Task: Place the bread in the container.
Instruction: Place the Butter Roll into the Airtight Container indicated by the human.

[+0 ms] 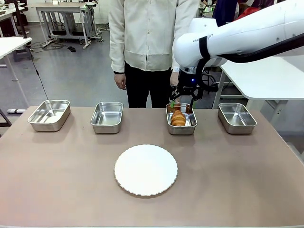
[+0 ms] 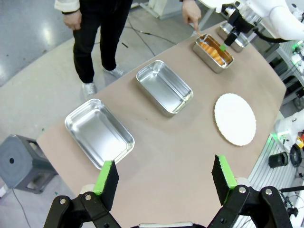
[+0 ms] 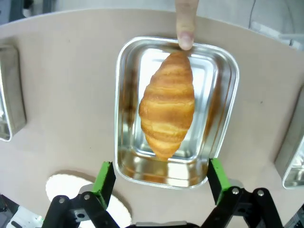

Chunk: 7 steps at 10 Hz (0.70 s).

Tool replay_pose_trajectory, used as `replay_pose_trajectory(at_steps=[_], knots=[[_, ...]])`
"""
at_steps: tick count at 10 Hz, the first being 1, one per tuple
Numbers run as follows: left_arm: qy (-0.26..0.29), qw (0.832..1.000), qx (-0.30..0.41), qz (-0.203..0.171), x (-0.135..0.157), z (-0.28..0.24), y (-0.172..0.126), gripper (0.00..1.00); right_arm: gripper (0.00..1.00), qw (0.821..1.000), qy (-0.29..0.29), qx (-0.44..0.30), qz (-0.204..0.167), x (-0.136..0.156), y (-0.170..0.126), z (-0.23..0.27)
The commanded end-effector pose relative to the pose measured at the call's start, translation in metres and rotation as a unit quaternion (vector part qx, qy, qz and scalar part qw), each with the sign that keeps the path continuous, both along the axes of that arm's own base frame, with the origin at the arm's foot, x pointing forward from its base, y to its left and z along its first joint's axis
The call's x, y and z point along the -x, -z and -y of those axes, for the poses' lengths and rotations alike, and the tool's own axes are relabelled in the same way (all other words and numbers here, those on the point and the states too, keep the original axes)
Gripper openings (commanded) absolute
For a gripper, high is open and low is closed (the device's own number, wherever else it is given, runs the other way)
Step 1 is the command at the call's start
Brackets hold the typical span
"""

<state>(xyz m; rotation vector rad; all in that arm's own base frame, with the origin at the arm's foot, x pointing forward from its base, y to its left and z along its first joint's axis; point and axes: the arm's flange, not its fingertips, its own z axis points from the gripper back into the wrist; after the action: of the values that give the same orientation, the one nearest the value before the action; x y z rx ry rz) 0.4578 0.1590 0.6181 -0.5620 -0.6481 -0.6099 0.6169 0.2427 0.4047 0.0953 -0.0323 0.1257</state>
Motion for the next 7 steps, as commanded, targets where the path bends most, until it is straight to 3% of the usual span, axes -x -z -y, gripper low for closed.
replay_pose_trajectory(at_steps=[1,5,7], knots=[[0.002,1.000,0.009,0.006,0.002,0.002,-0.001,1.00,1.00,0.997,-0.013,0.016,0.073,0.062,-0.016,0.009],[0.002,1.000,0.009,0.006,0.002,0.002,-0.001,1.00,1.00,0.983,-0.066,0.031,0.168,0.172,-0.031,0.015],[0.002,1.000,0.009,0.006,0.002,0.002,-0.001,1.00,1.00,0.982,-0.067,0.031,0.174,0.205,-0.022,0.023]])
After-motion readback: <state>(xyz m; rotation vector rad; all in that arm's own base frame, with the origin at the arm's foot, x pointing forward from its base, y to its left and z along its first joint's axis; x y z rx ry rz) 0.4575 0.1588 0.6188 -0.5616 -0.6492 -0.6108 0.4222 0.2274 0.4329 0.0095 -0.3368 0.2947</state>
